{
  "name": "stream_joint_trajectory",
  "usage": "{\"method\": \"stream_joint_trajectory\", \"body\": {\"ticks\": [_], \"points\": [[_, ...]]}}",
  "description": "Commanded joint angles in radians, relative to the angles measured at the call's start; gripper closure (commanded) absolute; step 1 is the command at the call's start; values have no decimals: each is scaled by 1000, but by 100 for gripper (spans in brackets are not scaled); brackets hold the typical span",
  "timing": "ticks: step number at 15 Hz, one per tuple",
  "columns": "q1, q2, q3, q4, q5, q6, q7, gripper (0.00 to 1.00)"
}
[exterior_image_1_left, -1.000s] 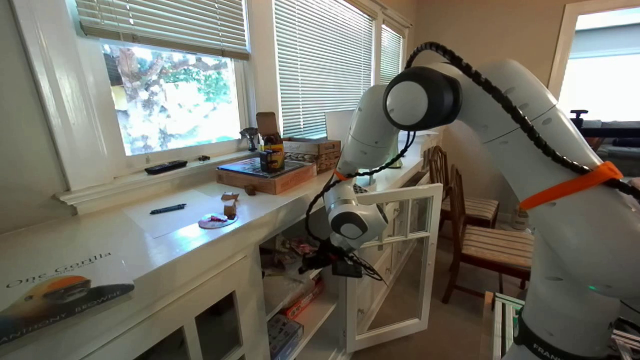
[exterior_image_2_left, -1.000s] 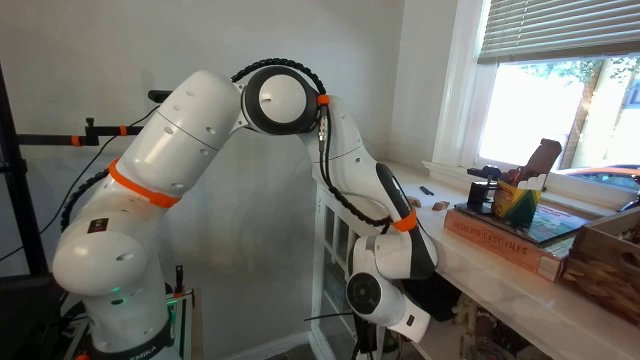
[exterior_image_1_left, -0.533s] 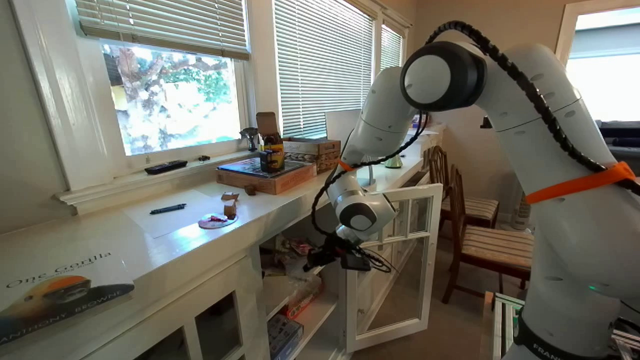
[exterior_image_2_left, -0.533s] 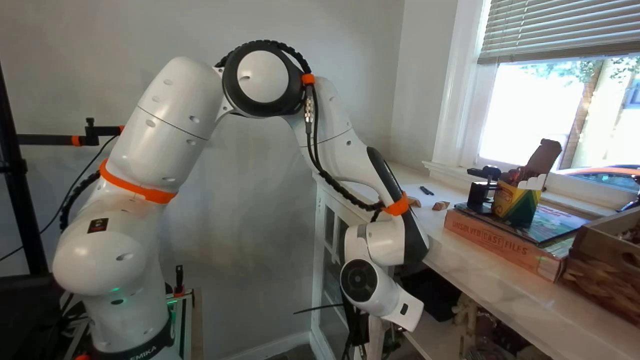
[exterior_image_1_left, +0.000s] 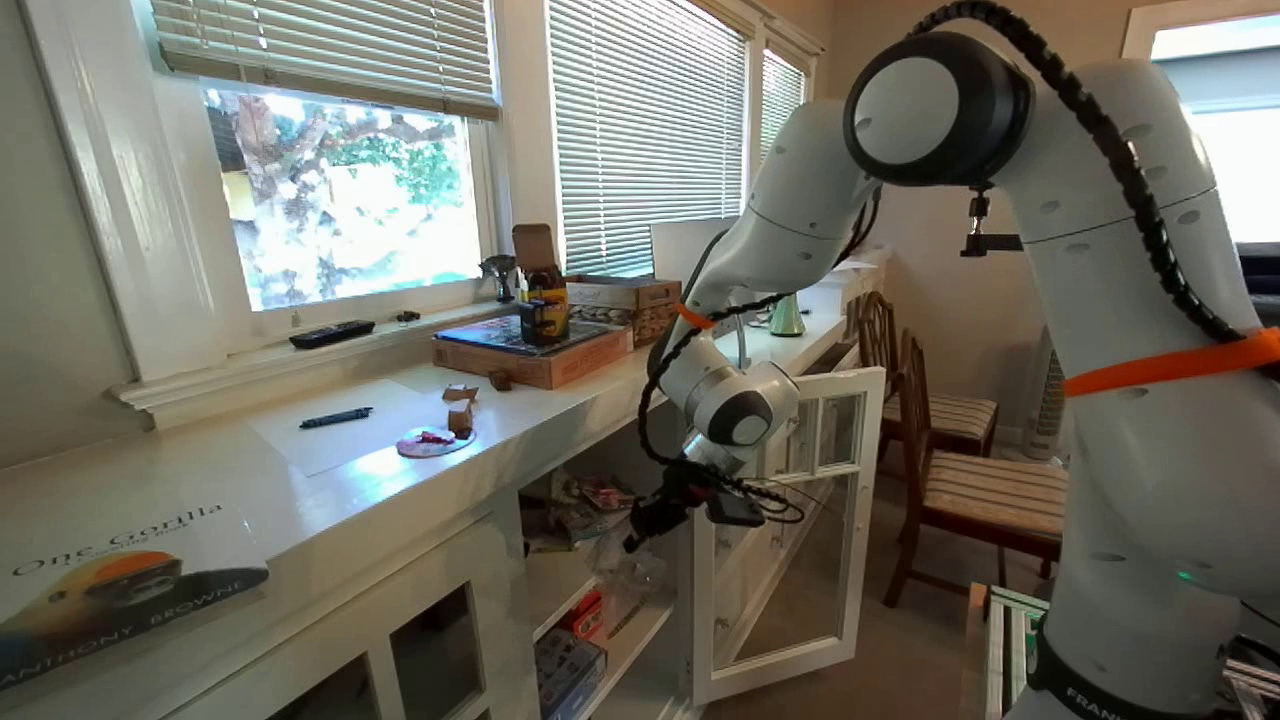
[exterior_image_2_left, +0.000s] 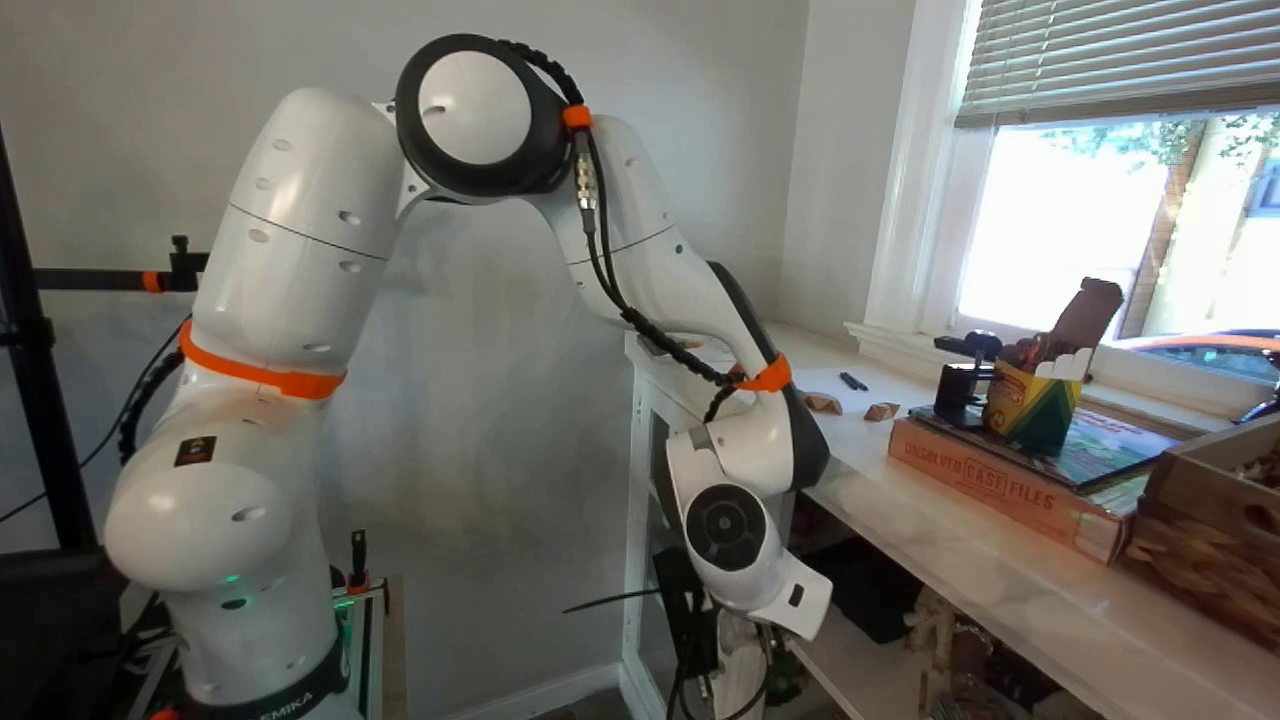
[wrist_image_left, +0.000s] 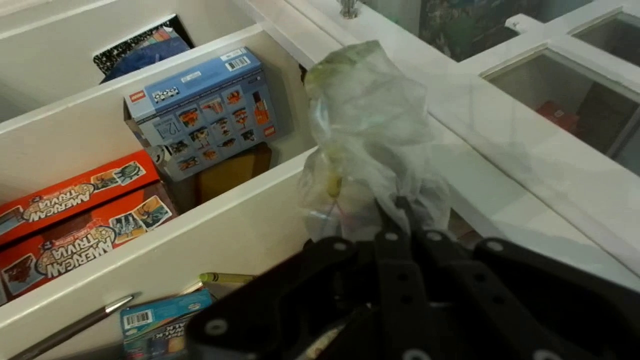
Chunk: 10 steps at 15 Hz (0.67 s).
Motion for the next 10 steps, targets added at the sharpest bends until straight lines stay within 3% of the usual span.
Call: {"method": "stream_joint_trajectory", "body": {"ticks": [1,10], "points": [[-20,-89,23,-76,-116,20,49,100],[-51,-290,64,-202,-375,8,94,100]]}}
